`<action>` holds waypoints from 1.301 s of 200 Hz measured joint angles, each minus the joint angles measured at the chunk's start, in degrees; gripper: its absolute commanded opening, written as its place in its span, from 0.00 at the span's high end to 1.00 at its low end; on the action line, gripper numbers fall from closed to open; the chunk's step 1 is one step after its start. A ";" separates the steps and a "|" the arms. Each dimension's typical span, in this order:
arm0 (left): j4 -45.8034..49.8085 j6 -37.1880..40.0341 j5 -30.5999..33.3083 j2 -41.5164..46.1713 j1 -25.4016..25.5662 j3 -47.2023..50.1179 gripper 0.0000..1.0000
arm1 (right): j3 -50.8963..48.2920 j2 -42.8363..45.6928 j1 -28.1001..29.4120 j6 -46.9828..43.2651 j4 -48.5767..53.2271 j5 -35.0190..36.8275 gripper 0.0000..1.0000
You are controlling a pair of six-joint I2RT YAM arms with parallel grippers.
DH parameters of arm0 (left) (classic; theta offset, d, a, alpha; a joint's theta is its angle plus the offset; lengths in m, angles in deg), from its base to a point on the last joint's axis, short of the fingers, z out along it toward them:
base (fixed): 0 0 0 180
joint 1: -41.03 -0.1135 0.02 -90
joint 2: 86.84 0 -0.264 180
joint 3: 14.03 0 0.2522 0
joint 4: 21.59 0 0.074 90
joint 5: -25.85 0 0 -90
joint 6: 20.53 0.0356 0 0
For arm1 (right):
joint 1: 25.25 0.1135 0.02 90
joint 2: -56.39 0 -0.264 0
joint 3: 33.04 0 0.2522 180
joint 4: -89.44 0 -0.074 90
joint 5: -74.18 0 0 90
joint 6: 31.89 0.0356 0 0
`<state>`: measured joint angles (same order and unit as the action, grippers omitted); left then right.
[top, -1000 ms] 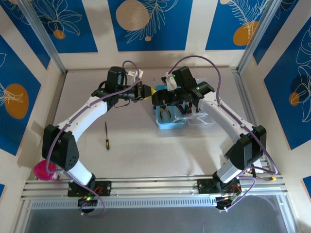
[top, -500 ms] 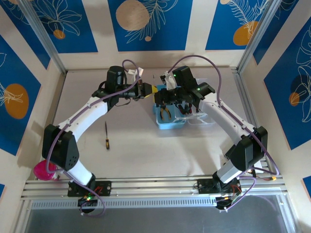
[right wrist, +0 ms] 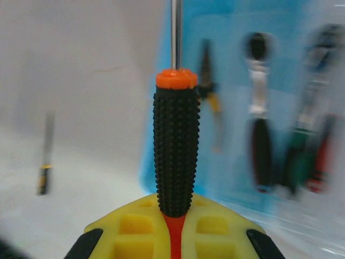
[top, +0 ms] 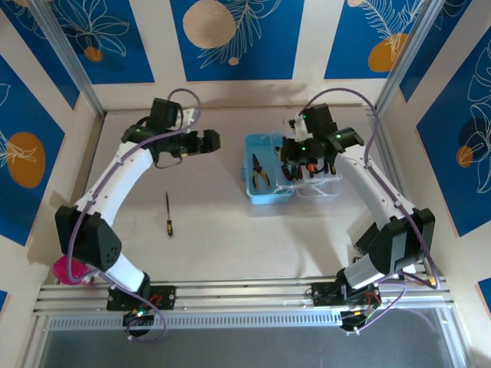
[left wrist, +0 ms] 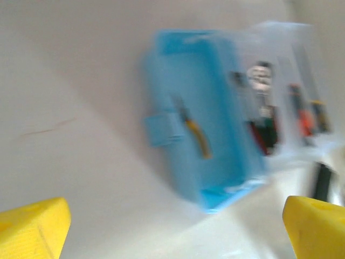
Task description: Pack the tool kit
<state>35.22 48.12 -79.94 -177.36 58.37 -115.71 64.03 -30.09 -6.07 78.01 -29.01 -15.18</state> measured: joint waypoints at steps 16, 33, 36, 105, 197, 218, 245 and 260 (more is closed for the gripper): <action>4.70 2.56 6.23 0.09 -2.73 0.39 0.00 | 0.42 -0.52 -2.25 -1.46 3.82 6.05 1.00; 7.43 4.22 10.86 0.11 -4.26 2.36 0.00 | 2.05 -2.93 -3.10 -2.58 7.45 11.93 1.00; 7.76 4.48 11.56 0.13 -4.37 2.99 0.00 | 2.27 -3.37 -3.15 -2.78 7.82 12.76 1.00; 9.51 5.40 14.91 1.01 -4.37 14.82 0.00 | 3.37 -9.97 -3.32 -5.75 11.69 21.73 1.00; 8.39 5.40 14.73 1.09 -4.37 16.17 0.00 | 5.44 -12.11 -3.34 -5.97 10.47 20.22 0.91; 8.39 5.40 14.51 1.09 -4.37 16.20 0.00 | 5.62 -12.90 -3.34 -6.01 10.08 19.91 0.88; 8.37 5.40 14.32 1.09 -4.37 16.20 0.00 | 5.62 -13.79 -3.34 -6.19 9.92 19.85 0.83; 8.37 5.40 14.27 1.09 -4.37 16.20 0.00 | 5.62 -14.10 -3.34 -6.36 9.90 19.69 0.80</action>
<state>43.59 53.52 -65.67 -176.27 54.00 -99.52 69.65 -44.18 -9.41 71.65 -19.11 4.51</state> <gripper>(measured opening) 0.996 0.178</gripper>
